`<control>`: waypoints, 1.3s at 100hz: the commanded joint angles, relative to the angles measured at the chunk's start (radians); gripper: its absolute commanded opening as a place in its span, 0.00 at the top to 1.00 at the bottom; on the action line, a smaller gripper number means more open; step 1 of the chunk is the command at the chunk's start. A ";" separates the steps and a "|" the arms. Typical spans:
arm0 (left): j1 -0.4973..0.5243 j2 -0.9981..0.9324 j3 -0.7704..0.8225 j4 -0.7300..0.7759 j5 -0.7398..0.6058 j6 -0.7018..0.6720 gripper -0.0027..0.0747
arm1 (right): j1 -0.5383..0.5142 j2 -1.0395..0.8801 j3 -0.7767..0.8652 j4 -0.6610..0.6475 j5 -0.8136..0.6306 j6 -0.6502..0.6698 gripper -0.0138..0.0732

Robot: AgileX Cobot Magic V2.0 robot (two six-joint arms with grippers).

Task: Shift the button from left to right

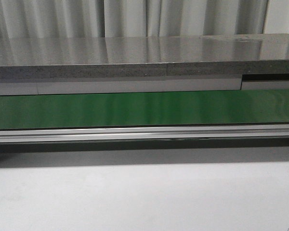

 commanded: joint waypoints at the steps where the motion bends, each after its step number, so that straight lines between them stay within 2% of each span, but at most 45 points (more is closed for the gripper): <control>1: -0.008 0.008 -0.027 -0.003 -0.081 -0.004 0.99 | 0.035 -0.096 0.047 0.010 -0.110 -0.002 0.34; 34: -0.008 0.008 -0.027 -0.003 -0.081 -0.004 0.99 | 0.065 -0.362 0.200 0.096 -0.125 -0.002 0.34; 41: -0.008 0.008 -0.027 -0.003 -0.081 -0.004 0.99 | 0.065 -0.392 0.201 0.096 -0.116 -0.002 0.38; 50: -0.008 0.008 -0.027 -0.003 -0.081 -0.004 0.99 | 0.064 -0.410 0.201 0.094 -0.105 -0.002 0.50; 75: -0.008 0.008 -0.027 -0.003 -0.081 -0.004 0.99 | 0.064 -0.410 0.201 0.094 -0.073 -0.002 0.95; 130: -0.008 0.008 -0.027 -0.003 -0.081 -0.004 0.99 | 0.064 -0.410 0.201 0.094 -0.073 -0.002 0.94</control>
